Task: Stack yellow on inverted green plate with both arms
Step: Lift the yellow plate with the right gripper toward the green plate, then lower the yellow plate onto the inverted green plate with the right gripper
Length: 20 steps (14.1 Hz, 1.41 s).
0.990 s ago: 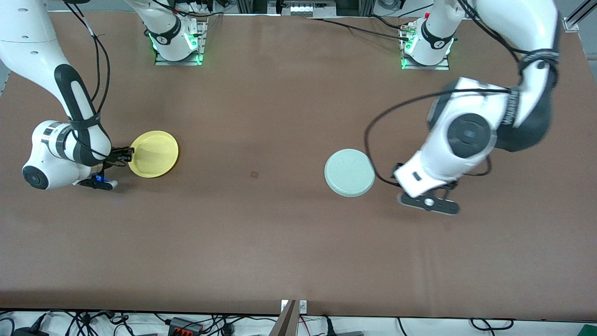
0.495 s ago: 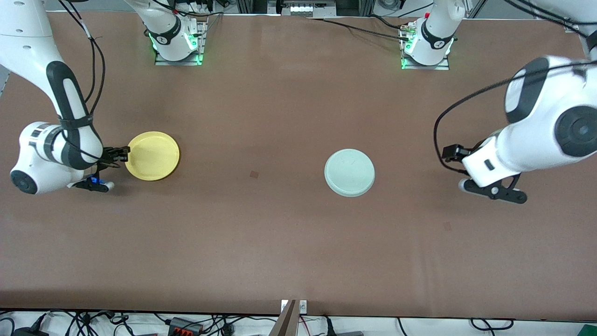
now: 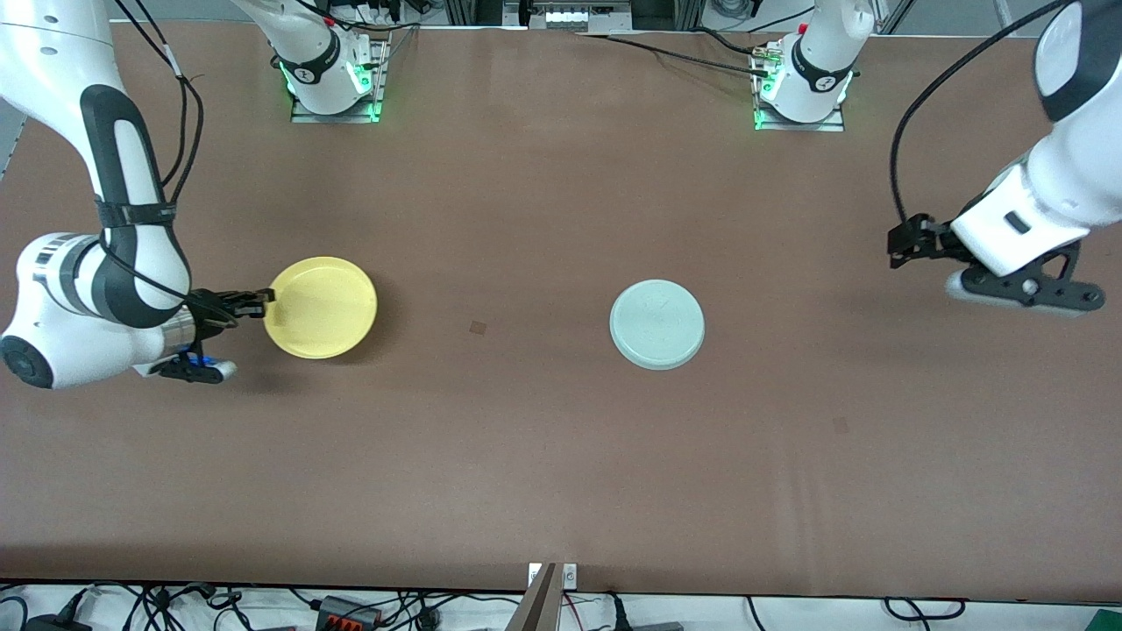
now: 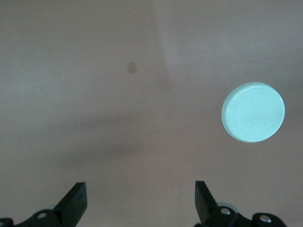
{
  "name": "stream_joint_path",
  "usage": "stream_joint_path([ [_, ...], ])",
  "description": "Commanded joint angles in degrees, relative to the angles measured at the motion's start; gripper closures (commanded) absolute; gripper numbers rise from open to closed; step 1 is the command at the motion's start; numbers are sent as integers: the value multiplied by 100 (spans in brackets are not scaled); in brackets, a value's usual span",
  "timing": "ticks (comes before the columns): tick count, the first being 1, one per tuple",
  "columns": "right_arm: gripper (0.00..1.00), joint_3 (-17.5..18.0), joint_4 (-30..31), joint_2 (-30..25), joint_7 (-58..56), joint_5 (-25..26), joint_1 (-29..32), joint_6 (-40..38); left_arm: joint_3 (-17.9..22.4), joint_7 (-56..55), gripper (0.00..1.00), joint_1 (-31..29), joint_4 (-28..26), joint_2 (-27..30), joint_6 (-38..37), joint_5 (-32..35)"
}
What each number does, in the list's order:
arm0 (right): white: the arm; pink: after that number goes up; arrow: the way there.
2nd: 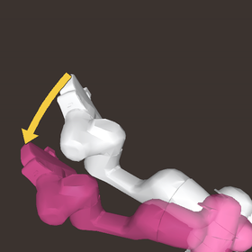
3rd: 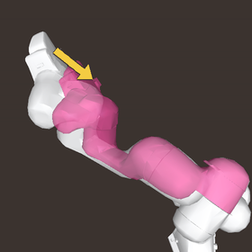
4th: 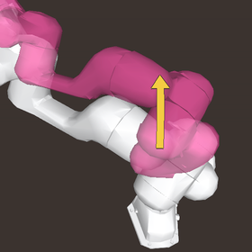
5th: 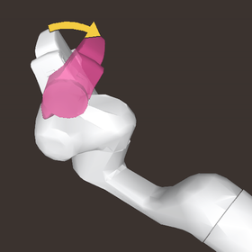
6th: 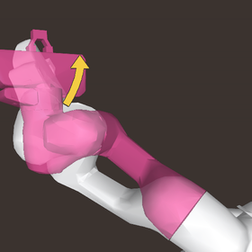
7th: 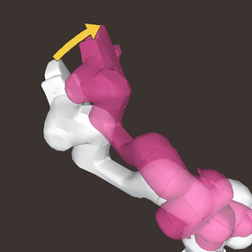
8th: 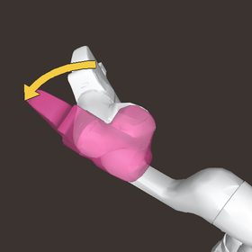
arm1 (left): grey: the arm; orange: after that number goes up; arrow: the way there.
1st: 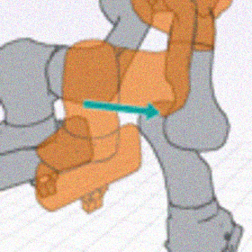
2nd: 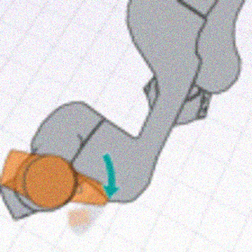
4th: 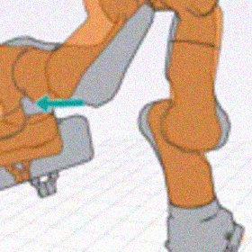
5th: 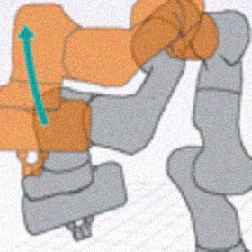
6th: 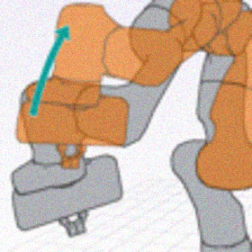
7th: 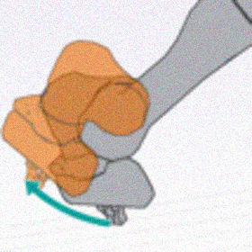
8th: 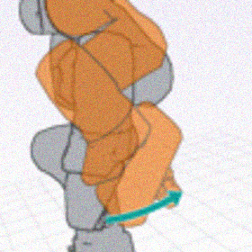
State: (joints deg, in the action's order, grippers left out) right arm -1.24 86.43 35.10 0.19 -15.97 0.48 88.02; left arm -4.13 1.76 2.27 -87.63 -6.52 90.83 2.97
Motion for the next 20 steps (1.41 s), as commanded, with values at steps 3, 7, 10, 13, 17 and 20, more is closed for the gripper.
stream_joint_path([
  [3,100,-17,-143,84,1149,-984,-1075,92,420,35,0,45,-1371,1136,840,-603],
  [7,100,-17,-152,102,1387,-1654,-1927,591,474,62,0,98,-1379,1346,901,-482],
  [10,100,-34,-152,189,1457,-1638,-2753,1347,431,44,0,63,-1371,1338,1007,-341],
  [13,100,-17,-161,426,1931,-1699,-3237,2252,404,70,0,72,-1178,1224,989,-323],
  [17,100,-8,-466,874,2905,-1856,-3958,3071,465,105,0,-7,-1195,1189,989,-323],
  [20,100,-16,-1196,1401,3286,-2559,-4266,3160,413,61,0,-7,-1186,1197,980,-323],
])
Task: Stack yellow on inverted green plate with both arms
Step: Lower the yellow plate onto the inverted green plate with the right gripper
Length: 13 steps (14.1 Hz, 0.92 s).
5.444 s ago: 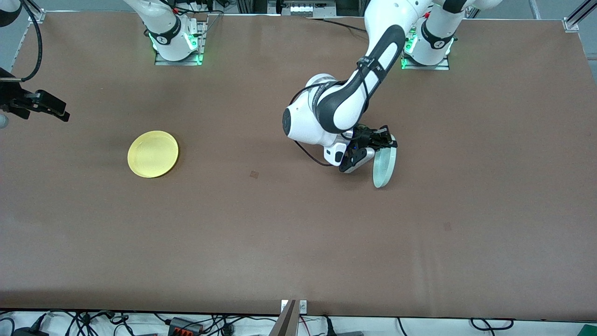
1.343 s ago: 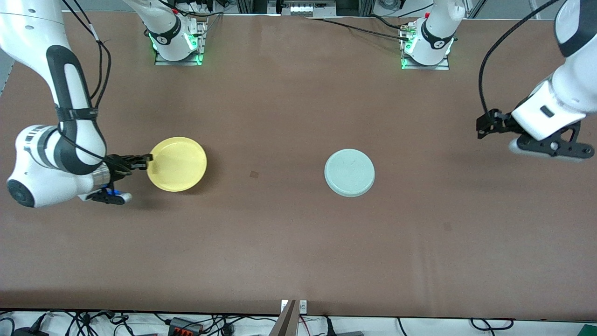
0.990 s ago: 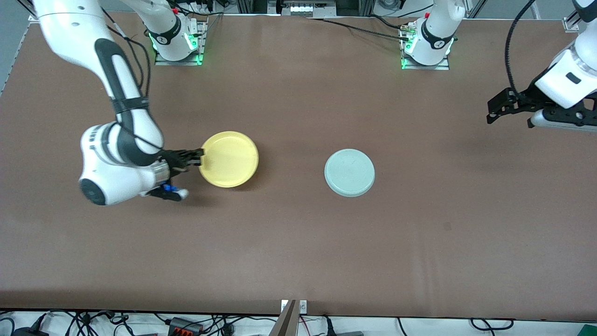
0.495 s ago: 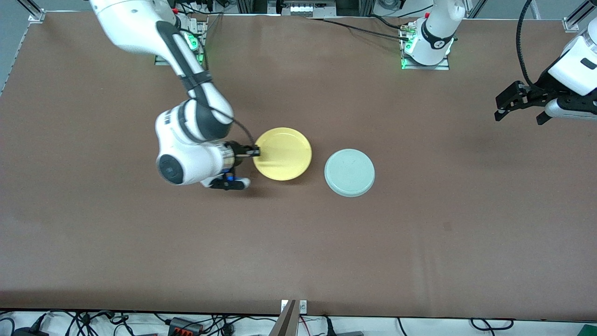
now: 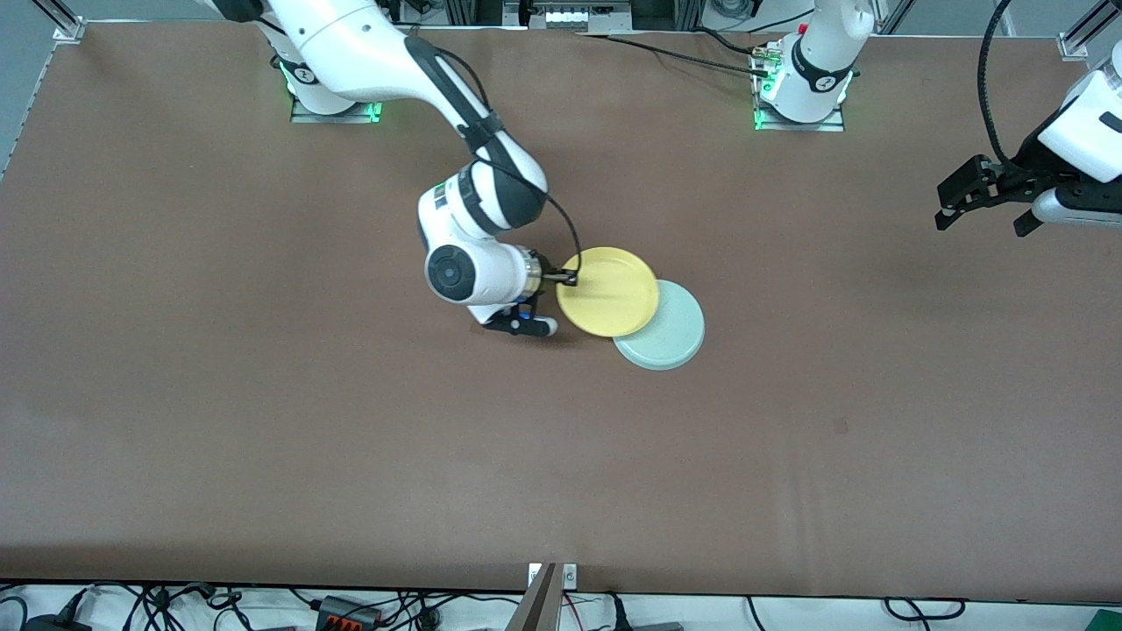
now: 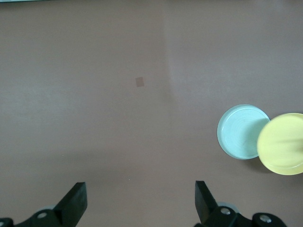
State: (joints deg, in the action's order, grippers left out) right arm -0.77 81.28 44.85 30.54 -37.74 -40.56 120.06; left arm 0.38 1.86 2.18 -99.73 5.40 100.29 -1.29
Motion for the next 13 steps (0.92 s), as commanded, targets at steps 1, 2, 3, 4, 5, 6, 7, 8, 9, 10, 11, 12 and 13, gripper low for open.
stream_joint_path([
  [1,100,-72,-831,541,312,-435,-224,25,-56,51,0,2,24,5,17,103],
  [2,100,-64,-859,568,391,-444,-250,113,-56,51,0,2,24,5,-1,103],
  [3,100,-64,-851,595,435,-453,-268,166,-56,51,0,2,33,5,-1,103],
  [4,100,-55,-851,630,427,-462,-277,166,-64,51,0,10,33,5,-1,103],
  [5,100,-55,-859,700,436,-462,-294,175,-65,51,0,10,33,-3,-1,103],
  [6,100,-29,-868,753,453,-471,-295,210,-65,51,0,10,33,-3,-1,103],
  [7,100,15,-868,779,427,-514,-295,289,-65,42,0,10,42,-3,-1,112],
  [8,100,15,-868,788,418,-602,-286,316,-65,42,0,10,42,-3,-1,103],
  [9,100,16,-868,788,418,-725,-286,316,-65,42,0,10,42,-3,-10,103],
  [10,100,16,-894,823,436,-856,-295,351,-65,42,0,10,42,-3,-10,103],
  [11,100,16,-964,867,444,-910,-295,438,-73,42,0,10,42,-3,-10,103],
  [12,100,24,-1017,946,462,-919,-303,482,-73,42,0,10,42,-3,-10,103],
  [13,100,24,-1087,999,453,-919,-303,518,-73,42,0,10,42,-3,-18,103],
])
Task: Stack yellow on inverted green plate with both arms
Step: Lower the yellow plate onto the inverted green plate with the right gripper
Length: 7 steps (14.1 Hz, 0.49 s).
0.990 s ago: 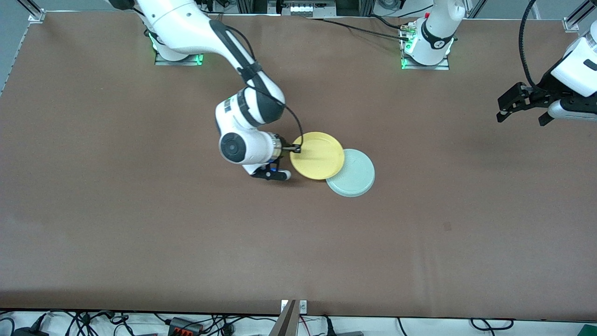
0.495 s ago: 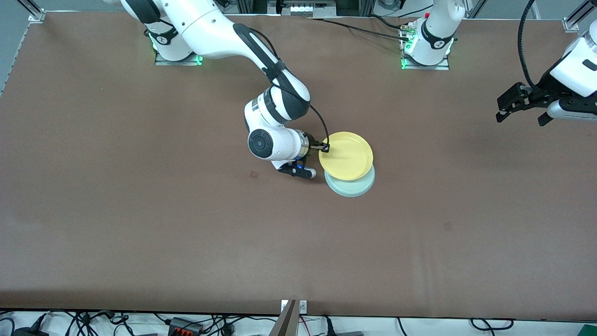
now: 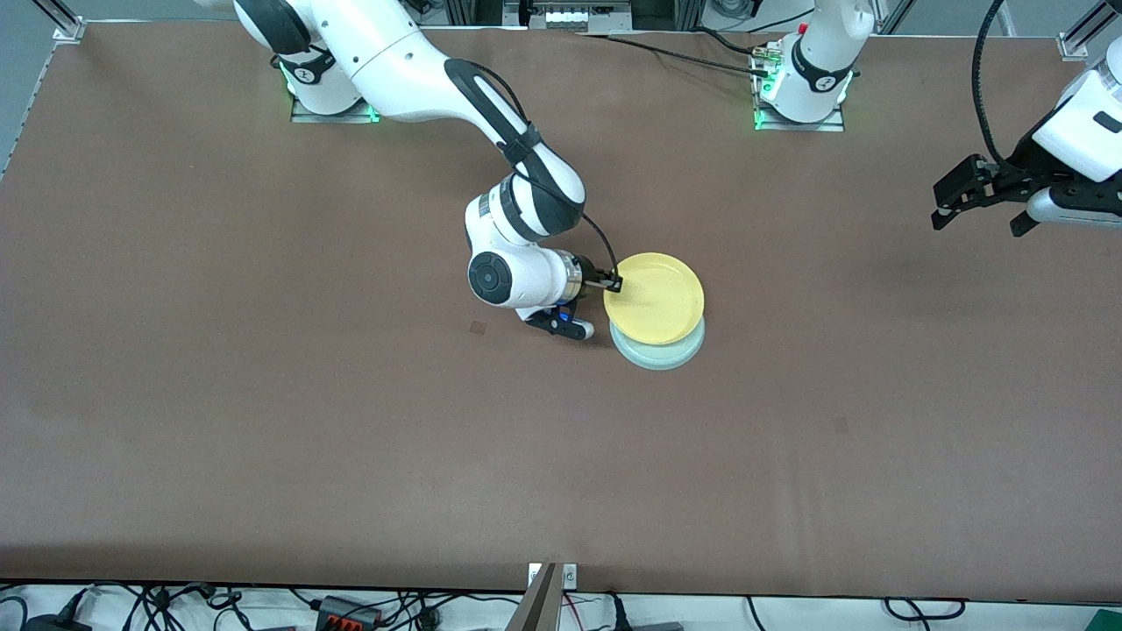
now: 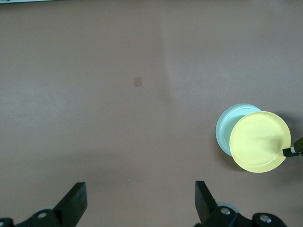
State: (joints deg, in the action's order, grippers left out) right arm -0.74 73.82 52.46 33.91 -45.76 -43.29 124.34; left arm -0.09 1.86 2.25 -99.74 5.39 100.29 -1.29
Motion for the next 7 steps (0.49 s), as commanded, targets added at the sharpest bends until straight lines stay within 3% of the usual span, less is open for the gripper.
stream_joint_path([
  [1,100,21,-411,273,115,-117,-31,99,-26,42,0,12,51,-3,-18,103],
  [6,100,21,-456,361,115,-109,-31,108,-34,42,0,47,51,-3,-9,103],
  [7,96,21,-456,361,115,-109,-39,108,-35,42,0,65,59,-3,-9,103],
])
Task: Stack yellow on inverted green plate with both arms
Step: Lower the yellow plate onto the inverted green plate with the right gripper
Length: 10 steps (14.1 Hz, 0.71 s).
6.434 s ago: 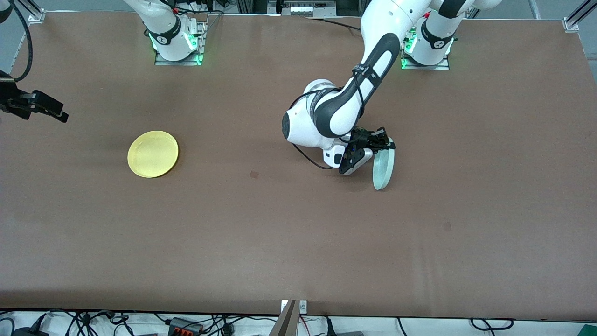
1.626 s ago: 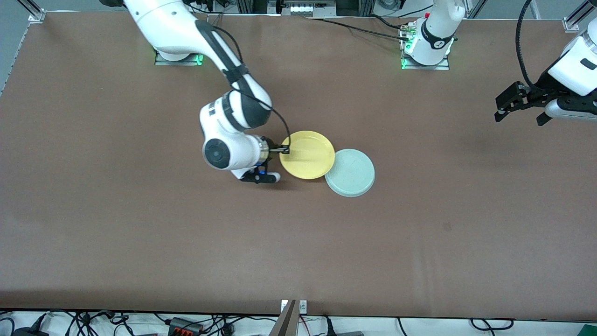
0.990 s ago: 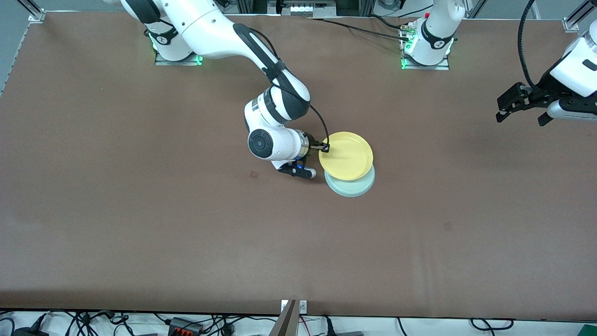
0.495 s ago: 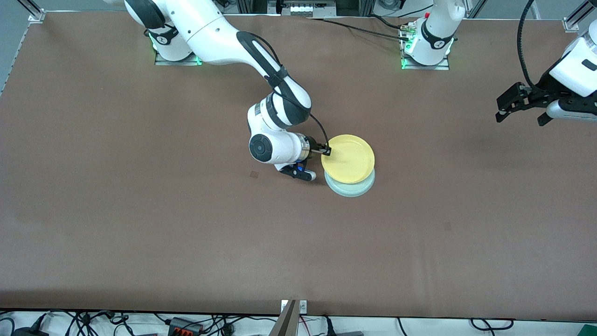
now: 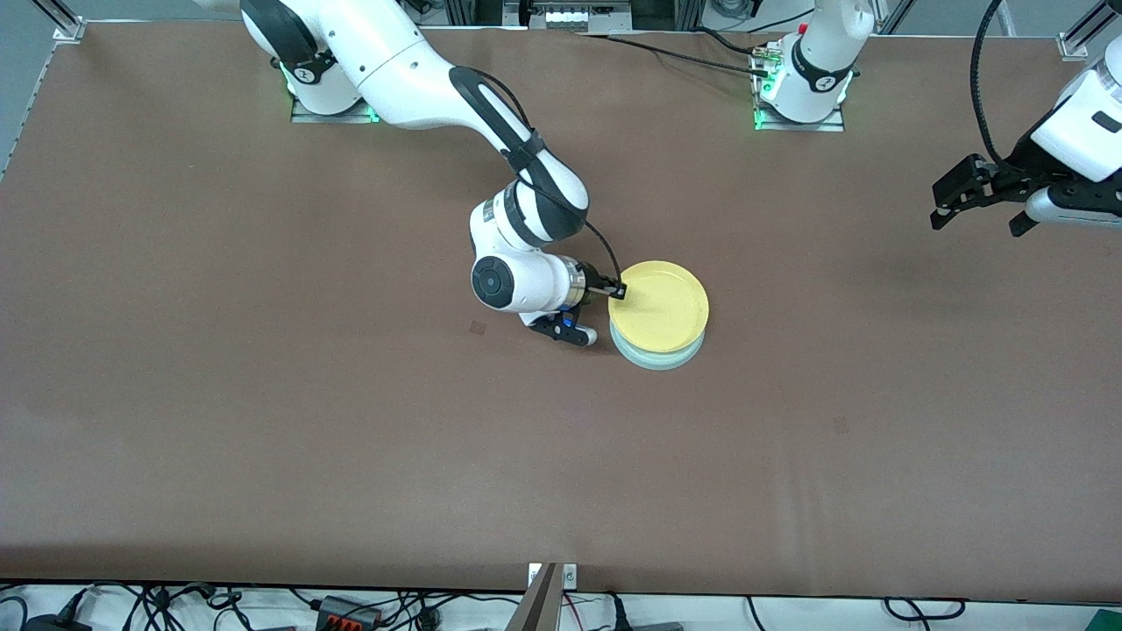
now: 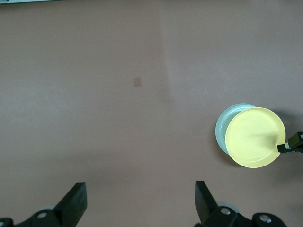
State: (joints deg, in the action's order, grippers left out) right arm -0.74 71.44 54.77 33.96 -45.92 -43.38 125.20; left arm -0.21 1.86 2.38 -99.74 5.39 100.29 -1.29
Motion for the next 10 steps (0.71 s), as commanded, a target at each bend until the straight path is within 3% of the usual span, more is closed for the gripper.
stream_joint_path([
  [1,54,12,-227,130,120,-101,-13,13,-23,42,0,52,86,-3,-9,103],
  [2,6,21,-227,122,181,-110,66,4,-23,42,0,52,86,-3,-9,103],
  [3,0,12,-236,95,207,-101,66,-5,-23,42,0,52,86,-3,-9,103],
  [7,0,-5,-560,43,945,-75,66,-66,-23,42,0,52,86,-3,-9,103],
  [10,0,-276,-561,-352,946,135,329,-915,-23,42,0,52,95,-12,8,112],
])
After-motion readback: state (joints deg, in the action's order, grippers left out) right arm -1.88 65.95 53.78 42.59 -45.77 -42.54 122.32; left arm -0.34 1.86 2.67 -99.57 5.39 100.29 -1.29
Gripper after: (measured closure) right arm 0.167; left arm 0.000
